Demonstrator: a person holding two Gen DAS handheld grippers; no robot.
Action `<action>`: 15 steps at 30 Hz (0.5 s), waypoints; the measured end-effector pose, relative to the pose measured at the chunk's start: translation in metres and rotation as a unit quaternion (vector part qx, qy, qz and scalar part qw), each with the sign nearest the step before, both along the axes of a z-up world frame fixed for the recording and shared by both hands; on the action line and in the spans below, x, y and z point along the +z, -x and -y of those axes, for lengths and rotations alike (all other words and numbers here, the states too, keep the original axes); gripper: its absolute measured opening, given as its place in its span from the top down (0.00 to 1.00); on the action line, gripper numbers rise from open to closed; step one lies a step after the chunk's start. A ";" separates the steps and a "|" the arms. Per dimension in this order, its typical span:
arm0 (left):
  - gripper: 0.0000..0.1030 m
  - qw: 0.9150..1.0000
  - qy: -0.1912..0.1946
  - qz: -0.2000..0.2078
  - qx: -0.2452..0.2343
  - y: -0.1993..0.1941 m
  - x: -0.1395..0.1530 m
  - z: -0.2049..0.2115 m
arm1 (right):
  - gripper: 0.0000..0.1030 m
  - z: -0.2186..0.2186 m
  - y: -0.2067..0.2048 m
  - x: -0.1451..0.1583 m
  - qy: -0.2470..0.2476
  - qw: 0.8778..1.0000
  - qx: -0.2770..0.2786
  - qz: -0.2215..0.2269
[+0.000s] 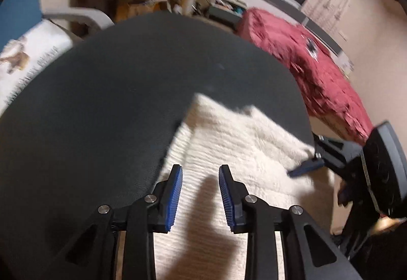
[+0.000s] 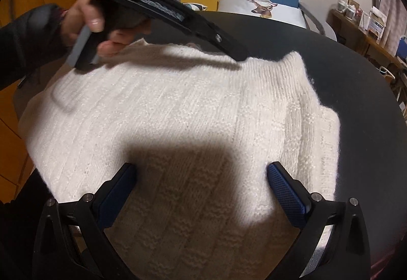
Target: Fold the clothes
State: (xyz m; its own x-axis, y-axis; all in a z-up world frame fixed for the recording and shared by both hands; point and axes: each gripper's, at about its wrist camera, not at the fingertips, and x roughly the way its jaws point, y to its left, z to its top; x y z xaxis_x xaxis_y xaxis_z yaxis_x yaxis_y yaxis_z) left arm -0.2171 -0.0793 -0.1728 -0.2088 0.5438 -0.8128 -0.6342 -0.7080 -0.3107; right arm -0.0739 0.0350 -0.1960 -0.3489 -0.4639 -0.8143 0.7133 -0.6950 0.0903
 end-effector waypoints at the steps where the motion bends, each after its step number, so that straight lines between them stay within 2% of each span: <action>1: 0.71 1.000 0.009 0.005 -0.008 -0.002 -0.003 -0.003 | 0.00 -0.001 0.002 0.001 0.005 1.000 0.000 0.003; 6: 0.71 0.999 0.042 0.002 0.001 -0.002 -0.004 -0.008 | 0.00 -0.005 0.013 0.012 0.019 1.000 -0.014 -0.002; 9: 0.71 0.999 0.045 -0.005 0.017 -0.005 -0.001 -0.005 | 0.00 -0.003 0.015 0.012 0.010 1.000 -0.010 -0.006; 15: 0.72 0.999 0.052 -0.007 -0.004 -0.008 -0.012 -0.008 | 0.00 0.003 0.010 0.001 -0.013 1.000 0.005 0.004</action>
State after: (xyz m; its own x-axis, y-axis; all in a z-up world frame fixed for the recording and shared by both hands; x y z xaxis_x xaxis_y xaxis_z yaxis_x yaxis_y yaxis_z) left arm -0.2088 -0.0715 -0.1850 -0.2166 0.4576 -0.8624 -0.6439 -0.7309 -0.2261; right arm -0.0834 0.0320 -0.1946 -0.3376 -0.4468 -0.8285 0.7201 -0.6894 0.0784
